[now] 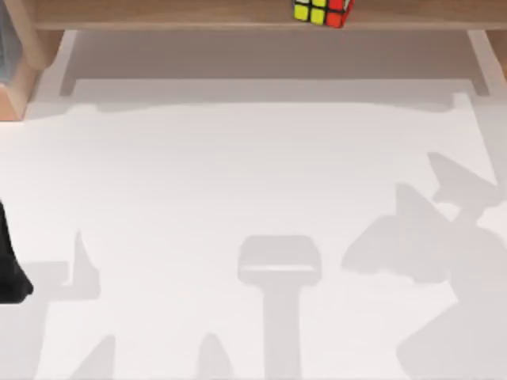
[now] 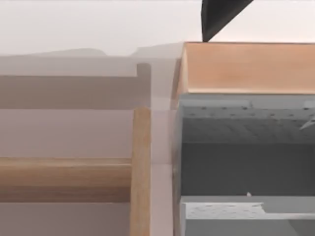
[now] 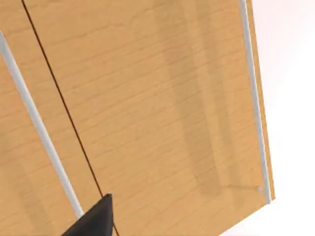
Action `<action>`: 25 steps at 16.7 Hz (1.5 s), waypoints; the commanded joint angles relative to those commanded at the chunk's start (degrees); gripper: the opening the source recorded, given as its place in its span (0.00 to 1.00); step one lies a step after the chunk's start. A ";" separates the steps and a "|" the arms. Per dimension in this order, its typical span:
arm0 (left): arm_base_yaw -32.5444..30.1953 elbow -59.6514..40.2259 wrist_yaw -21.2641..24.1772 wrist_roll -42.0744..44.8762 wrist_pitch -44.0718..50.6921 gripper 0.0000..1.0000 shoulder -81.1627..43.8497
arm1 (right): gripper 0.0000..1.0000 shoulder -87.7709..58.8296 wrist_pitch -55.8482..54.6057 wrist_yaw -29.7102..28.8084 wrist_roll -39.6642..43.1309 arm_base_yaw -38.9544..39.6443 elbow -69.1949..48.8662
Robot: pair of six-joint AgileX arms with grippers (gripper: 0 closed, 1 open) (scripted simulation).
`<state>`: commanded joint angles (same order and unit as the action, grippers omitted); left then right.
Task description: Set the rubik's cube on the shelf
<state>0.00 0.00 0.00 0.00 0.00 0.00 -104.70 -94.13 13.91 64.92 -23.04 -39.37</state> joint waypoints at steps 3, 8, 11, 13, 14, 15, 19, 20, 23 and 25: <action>0.00 0.00 0.00 0.00 0.00 1.00 0.00 | 1.00 -0.10 -1.98 9.15 9.63 -11.95 7.32; 0.00 0.00 0.00 0.00 0.00 1.00 0.00 | 1.00 -6.82 -0.48 22.04 20.74 -20.66 13.87; 0.00 0.00 0.00 0.00 0.00 1.00 0.00 | 1.00 -11.33 1.36 26.48 23.66 -20.06 14.49; 0.00 0.00 0.00 0.00 0.00 1.00 0.00 | 1.00 -11.93 1.65 27.02 23.98 -19.79 14.48; 0.00 0.00 0.00 0.00 0.00 1.00 0.00 | 1.00 -11.93 1.65 27.02 23.98 -19.79 14.48; 0.00 0.00 0.00 0.00 0.00 1.00 0.00 | 1.00 -11.93 1.65 27.02 23.98 -19.79 14.48; 0.00 0.00 0.00 0.00 0.00 1.00 0.00 | 1.00 -12.16 2.30 26.35 23.94 -19.16 13.55; 0.00 0.00 0.00 0.00 0.00 1.00 0.00 | 1.00 -12.48 2.96 25.66 23.98 -18.44 12.64; 0.00 0.00 0.00 0.00 0.00 1.00 0.00 | 1.00 -13.32 4.71 23.75 24.05 -16.53 10.12; 0.00 0.00 0.00 0.00 0.00 1.00 0.00 | 1.00 -13.37 4.81 23.64 24.05 -16.43 9.98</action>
<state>0.00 0.00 0.00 0.00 0.00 0.00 -118.07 -89.32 37.55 88.97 -39.47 -29.40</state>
